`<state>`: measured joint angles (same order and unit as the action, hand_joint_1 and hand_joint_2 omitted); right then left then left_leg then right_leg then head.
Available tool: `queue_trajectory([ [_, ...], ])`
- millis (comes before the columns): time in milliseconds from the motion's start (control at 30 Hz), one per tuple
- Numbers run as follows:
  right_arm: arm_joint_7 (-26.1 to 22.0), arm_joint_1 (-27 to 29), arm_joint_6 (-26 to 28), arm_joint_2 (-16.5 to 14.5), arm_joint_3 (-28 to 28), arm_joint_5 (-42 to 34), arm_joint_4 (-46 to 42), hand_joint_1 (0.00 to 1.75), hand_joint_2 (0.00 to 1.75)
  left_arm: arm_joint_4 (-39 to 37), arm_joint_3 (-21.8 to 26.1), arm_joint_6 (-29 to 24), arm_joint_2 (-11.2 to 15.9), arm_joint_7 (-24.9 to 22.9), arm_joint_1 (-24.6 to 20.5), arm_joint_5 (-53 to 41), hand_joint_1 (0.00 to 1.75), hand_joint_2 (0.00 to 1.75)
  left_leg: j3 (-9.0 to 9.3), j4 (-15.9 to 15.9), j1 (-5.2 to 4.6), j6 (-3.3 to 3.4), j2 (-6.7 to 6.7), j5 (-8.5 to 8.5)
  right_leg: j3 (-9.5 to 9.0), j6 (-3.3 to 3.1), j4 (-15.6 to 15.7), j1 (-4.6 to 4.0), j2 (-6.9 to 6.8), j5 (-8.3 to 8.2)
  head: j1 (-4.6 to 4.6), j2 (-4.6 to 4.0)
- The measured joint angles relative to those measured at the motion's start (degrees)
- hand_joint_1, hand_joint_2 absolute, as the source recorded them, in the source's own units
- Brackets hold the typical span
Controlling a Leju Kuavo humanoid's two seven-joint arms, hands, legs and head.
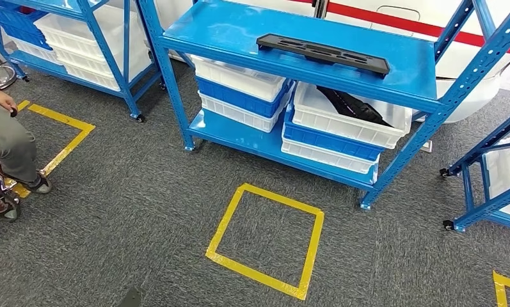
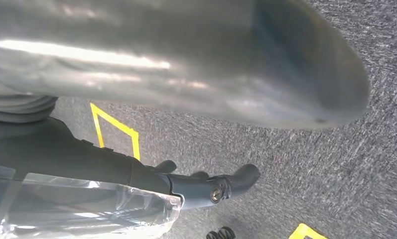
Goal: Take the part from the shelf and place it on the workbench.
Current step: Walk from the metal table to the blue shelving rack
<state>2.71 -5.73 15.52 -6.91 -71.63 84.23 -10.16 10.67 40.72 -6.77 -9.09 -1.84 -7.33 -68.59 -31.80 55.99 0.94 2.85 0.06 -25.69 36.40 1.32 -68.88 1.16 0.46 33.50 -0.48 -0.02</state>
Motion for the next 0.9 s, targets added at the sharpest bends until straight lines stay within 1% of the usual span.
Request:
queue_trajectory([
  [33, 0.03, 0.08, 0.00, 0.01, 0.00, -0.02, 0.00, 0.00, 0.00, 0.00, 0.04, 0.01, -0.01, -0.02, 0.01, -0.09, 0.00, 0.00, 0.11, 0.02, -0.07, 0.05, -0.01, -0.15, 1.96, 0.16, -3.12, 0.04, 0.00, 0.84, 0.00, 0.00],
  [67, 0.08, 0.16, 0.00, 0.02, -0.01, -0.03, 0.00, 0.00, 0.00, 0.00, 0.08, 0.03, -0.02, -0.05, 0.01, -0.17, 0.00, 0.00, 0.26, 0.04, -0.08, 0.01, -0.06, -0.32, 2.91, 0.59, -4.19, 0.08, -0.01, 0.65, 0.03, 0.00],
  [100, 0.12, 0.20, 0.01, 0.03, -0.01, -0.03, 0.00, 0.00, 0.00, 0.00, 0.10, 0.05, -0.04, -0.08, 0.02, -0.24, 0.00, 0.00, 0.51, 0.06, -0.05, -0.13, -0.13, -0.53, 2.60, 1.22, -2.84, 0.15, -0.04, -0.55, 0.11, 0.00],
  [133, 0.16, 0.21, 0.02, 0.05, -0.01, -0.03, 0.00, 0.00, 0.00, 0.00, 0.12, 0.07, -0.07, -0.10, 0.02, -0.28, 0.00, 0.00, 0.86, 0.08, 0.01, -0.34, -0.20, -0.79, 1.11, 1.88, 0.77, 0.28, -0.12, -2.49, 0.16, 0.00],
  [167, 0.17, 0.21, 0.03, 0.07, -0.01, -0.03, 0.00, 0.00, 0.00, 0.00, 0.13, 0.07, -0.08, -0.13, 0.02, -0.28, 0.00, 0.00, 1.20, 0.09, 0.03, -0.65, -0.23, -1.09, -0.78, 2.33, 5.13, 0.43, -0.33, -4.55, 0.30, 0.00],
  [200, 0.17, 0.18, 0.04, 0.08, 0.01, -0.03, 0.00, 0.00, 0.00, 0.00, 0.13, 0.05, -0.08, -0.16, 0.01, -0.28, 0.00, 0.00, 1.50, 0.14, -0.09, -1.04, -0.24, -1.45, -2.53, 2.40, 8.80, 0.43, -0.49, -6.19, 0.42, 0.00],
  [233, 0.17, 0.17, 0.04, 0.07, 0.02, -0.03, 0.00, 0.00, 0.00, 0.00, 0.13, 0.03, -0.08, -0.22, -0.01, -0.27, 0.00, 0.00, 1.71, 0.18, -0.23, -1.39, -0.24, -1.77, -3.66, 2.08, 11.18, 0.40, -0.60, -7.19, 0.41, 0.00],
  [267, 0.17, 0.18, 0.04, 0.05, 0.03, -0.02, 0.00, 0.00, 0.00, 0.00, 0.13, 0.03, -0.07, -0.27, -0.02, -0.27, 0.00, 0.00, 1.81, 0.20, -0.36, -1.69, -0.23, -2.02, -4.09, 1.53, 12.06, 0.27, -0.67, -7.53, 0.43, 0.00],
  [300, 0.17, 0.17, 0.04, 0.02, 0.04, -0.02, 0.00, 0.00, 0.00, 0.00, 0.13, 0.07, -0.07, -0.31, -0.04, -0.26, 0.00, 0.00, 1.90, 0.20, -0.40, -1.92, -0.22, -2.20, -4.20, 0.94, 12.06, 0.09, -0.58, -7.47, 0.38, 0.00],
  [367, 0.17, 0.19, 0.04, -0.03, 0.05, 0.00, 0.00, 0.00, 0.00, 0.01, 0.14, 0.15, -0.05, -0.33, -0.08, -0.26, 0.00, 0.00, 1.92, 0.64, -0.08, -2.38, -0.21, -2.71, -4.43, -0.06, 12.08, 0.31, -0.47, -7.26, 0.31, 0.00],
  [400, 0.17, 0.19, 0.04, -0.05, 0.05, 0.01, 0.00, 0.00, 0.00, 0.02, 0.15, 0.15, -0.04, -0.33, -0.11, -0.26, 0.00, 0.00, 1.40, 2.02, 0.06, -2.63, -0.21, -3.52, -4.70, -0.52, 12.12, 0.43, -0.42, -7.10, 0.25, 0.00],
  [433, 0.17, 0.17, 0.04, -0.05, 0.07, 0.03, 0.00, 0.00, 0.00, 0.02, 0.15, 0.14, -0.04, -0.33, -0.14, -0.26, 0.00, 0.00, 0.17, 4.70, 0.18, -2.88, -0.21, -4.90, -5.04, -0.98, 12.17, 0.54, -0.39, -6.92, 0.19, 0.00],
  [467, 0.17, 0.15, 0.04, -0.05, 0.08, 0.03, 0.00, 0.00, 0.00, 0.02, 0.14, 0.14, -0.05, -0.35, -0.14, -0.26, 0.00, 0.00, -1.76, 8.52, 0.21, -3.04, -0.20, -6.60, -5.31, -1.35, 12.18, 0.44, -0.40, -6.67, 0.13, 0.00],
  [500, 0.17, 0.14, 0.04, -0.03, 0.08, 0.03, 0.00, 0.00, 0.00, 0.02, 0.14, 0.14, -0.06, -0.40, -0.13, -0.25, 0.00, 0.00, -4.17, 12.77, 0.22, -3.16, -0.20, -8.25, -5.56, -1.69, 12.18, 0.31, -0.40, -6.43, 0.10, 0.00],
  [533, 0.17, 0.16, 0.04, -0.02, 0.09, 0.02, 0.00, 0.00, 0.00, 0.02, 0.14, 0.13, -0.05, -0.46, -0.09, -0.23, 0.00, 0.00, -6.44, 16.29, 0.21, -3.18, -0.21, -9.16, -5.84, -1.92, 12.18, 0.15, -0.38, -6.19, 0.10, 0.00],
  [567, 0.17, 0.19, 0.04, -0.02, 0.09, 0.02, 0.00, 0.00, 0.00, 0.02, 0.15, 0.12, -0.04, -0.53, -0.05, -0.22, 0.00, 0.00, -7.93, 17.95, 0.20, -3.08, -0.21, -8.87, -6.18, -2.06, 12.17, -0.02, -0.30, -5.91, 0.10, 0.00],
  [600, 0.17, 0.21, 0.03, -0.02, 0.09, 0.00, 0.00, 0.00, 0.00, 0.02, 0.16, 0.10, -0.02, -0.57, -0.02, -0.20, 0.00, 0.00, -8.29, 17.28, 0.17, -2.82, -0.21, -7.31, -6.61, -2.11, 12.17, -0.18, -0.17, -5.60, 0.09, 0.00],
  [633, 0.17, 0.21, 0.01, -0.04, 0.09, -0.01, 0.00, 0.00, 0.00, 0.02, 0.17, 0.08, -0.01, -0.60, 0.00, -0.20, 0.00, 0.00, -7.53, 14.45, 0.09, -2.38, -0.21, -4.83, -7.13, -2.08, 12.18, -0.33, -0.04, -5.24, 0.08, 0.00],
  [667, 0.17, 0.20, -0.02, -0.09, 0.09, -0.02, 0.00, 0.00, 0.00, 0.02, 0.17, 0.07, 0.03, -0.61, -0.01, -0.19, 0.00, 0.00, -6.02, 10.33, -0.09, -1.74, -0.22, -2.12, -7.60, -2.02, 12.22, -0.43, 0.09, -4.87, 0.08, 0.00],
  [700, 0.17, 0.17, -0.04, -0.19, 0.09, -0.03, 0.01, 0.00, 0.00, 0.02, 0.17, 0.07, 0.09, -0.62, -0.02, -0.19, 0.00, 0.00, -4.44, 6.59, -0.32, -1.11, -0.15, -0.40, -7.95, -1.84, 12.25, -0.66, 0.16, -4.47, 0.12, 0.00],
  [733, 0.17, 0.15, -0.05, -0.28, 0.09, -0.03, 0.01, 0.00, 0.00, 0.02, 0.16, 0.07, 0.12, -0.63, -0.06, -0.19, 0.00, 0.00, -3.23, 3.90, -0.58, -0.58, -0.08, 0.43, -8.13, -1.59, 12.35, -0.78, 0.18, -4.12, 0.14, 0.00],
  [767, 0.17, 0.14, -0.05, -0.36, 0.09, -0.03, 0.01, 0.00, 0.00, 0.02, 0.15, 0.07, 0.14, -0.64, -0.09, -0.19, 0.00, 0.00, -2.59, 2.42, -0.82, -0.18, -0.01, 0.45, -8.42, -1.26, 12.47, -0.87, 0.18, -3.95, 0.16, 0.00],
  [800, 0.17, 0.15, -0.06, -0.40, 0.09, -0.03, 0.01, 0.00, 0.00, 0.01, 0.15, 0.07, 0.14, -0.66, -0.10, -0.19, 0.00, 0.00, -2.42, 1.87, -0.97, 0.07, 0.05, -0.04, -8.71, -0.73, 12.30, -1.05, 0.16, -4.05, 0.13, 0.00],
  [833, 0.17, 0.17, -0.07, -0.37, 0.09, -0.04, 0.01, 0.00, 0.00, 0.01, 0.16, 0.06, 0.11, -0.67, -0.10, -0.20, 0.00, 0.00, -2.03, 1.43, -1.00, 0.30, -0.02, -0.05, -9.02, -0.32, 12.15, -1.08, 0.14, -4.19, 0.04, 0.00],
  [867, 0.17, 0.17, -0.07, -0.34, 0.09, -0.04, 0.00, 0.00, 0.00, 0.01, 0.17, 0.05, 0.09, -0.68, -0.08, -0.20, 0.00, 0.00, -1.48, 0.95, -0.91, 0.54, -0.04, 0.02, -9.27, 0.01, 11.69, -1.15, 0.08, -4.16, 0.01, 0.00],
  [900, 0.17, 0.16, -0.07, -0.33, 0.09, -0.04, 0.00, 0.00, 0.00, 0.00, 0.19, 0.02, 0.08, -0.69, -0.07, -0.22, 0.00, 0.00, -0.84, 0.57, -0.78, 0.75, -0.06, 0.09, -8.93, 0.25, 10.54, -1.20, 0.03, -3.88, 0.02, 0.00],
])
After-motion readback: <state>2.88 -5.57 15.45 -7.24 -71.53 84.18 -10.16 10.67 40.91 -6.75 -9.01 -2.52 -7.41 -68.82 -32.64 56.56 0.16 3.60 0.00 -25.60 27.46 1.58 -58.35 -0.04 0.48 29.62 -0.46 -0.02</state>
